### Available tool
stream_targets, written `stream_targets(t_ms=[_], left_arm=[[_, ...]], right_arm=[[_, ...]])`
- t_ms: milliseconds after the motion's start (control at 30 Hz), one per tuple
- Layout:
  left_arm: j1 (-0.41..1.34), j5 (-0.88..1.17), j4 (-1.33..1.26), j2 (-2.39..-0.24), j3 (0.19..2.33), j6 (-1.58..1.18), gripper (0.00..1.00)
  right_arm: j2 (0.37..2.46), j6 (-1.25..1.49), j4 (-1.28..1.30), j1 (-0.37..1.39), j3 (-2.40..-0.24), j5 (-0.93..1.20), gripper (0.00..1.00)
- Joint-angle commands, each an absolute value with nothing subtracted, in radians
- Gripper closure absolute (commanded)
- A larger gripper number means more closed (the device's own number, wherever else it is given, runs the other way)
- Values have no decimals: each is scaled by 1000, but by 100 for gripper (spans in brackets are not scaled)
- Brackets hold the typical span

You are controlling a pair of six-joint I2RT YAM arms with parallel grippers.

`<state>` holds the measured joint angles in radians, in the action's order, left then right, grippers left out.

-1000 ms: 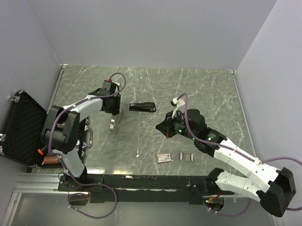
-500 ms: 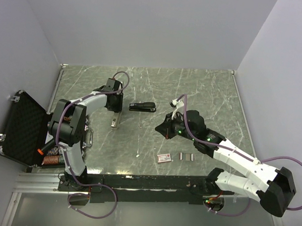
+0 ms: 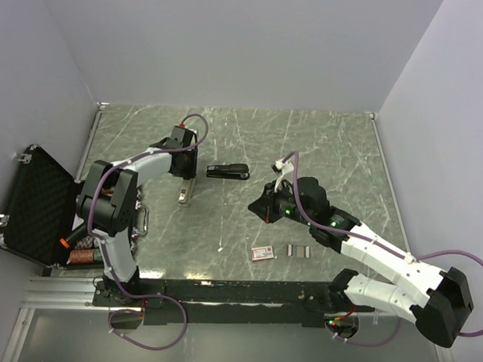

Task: Unload the staples from the stapler

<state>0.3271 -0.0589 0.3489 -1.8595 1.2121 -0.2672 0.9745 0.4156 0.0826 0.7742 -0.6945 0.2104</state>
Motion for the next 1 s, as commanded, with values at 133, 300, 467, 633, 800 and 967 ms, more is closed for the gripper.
stream_targets(t_ms=[133, 300, 467, 633, 800, 967], left_arm=[[337, -9, 391, -1819, 1181, -259, 77], [337, 8, 367, -1773, 1166, -256, 63], [337, 8, 365, -1726, 1172, -245, 55], [337, 3, 377, -1703, 1189, -227, 1], [339, 3, 368, -1635, 1193, -222, 1], [377, 3, 345, -1579, 1227, -140, 1]], right_arm=[[956, 410, 83, 773, -713, 204, 68], [965, 403, 98, 773, -727, 203, 59], [971, 403, 103, 773, -736, 202, 55], [980, 403, 107, 775, -747, 206, 53], [976, 402, 112, 775, -747, 192, 51], [963, 381, 144, 773, -761, 172, 49]])
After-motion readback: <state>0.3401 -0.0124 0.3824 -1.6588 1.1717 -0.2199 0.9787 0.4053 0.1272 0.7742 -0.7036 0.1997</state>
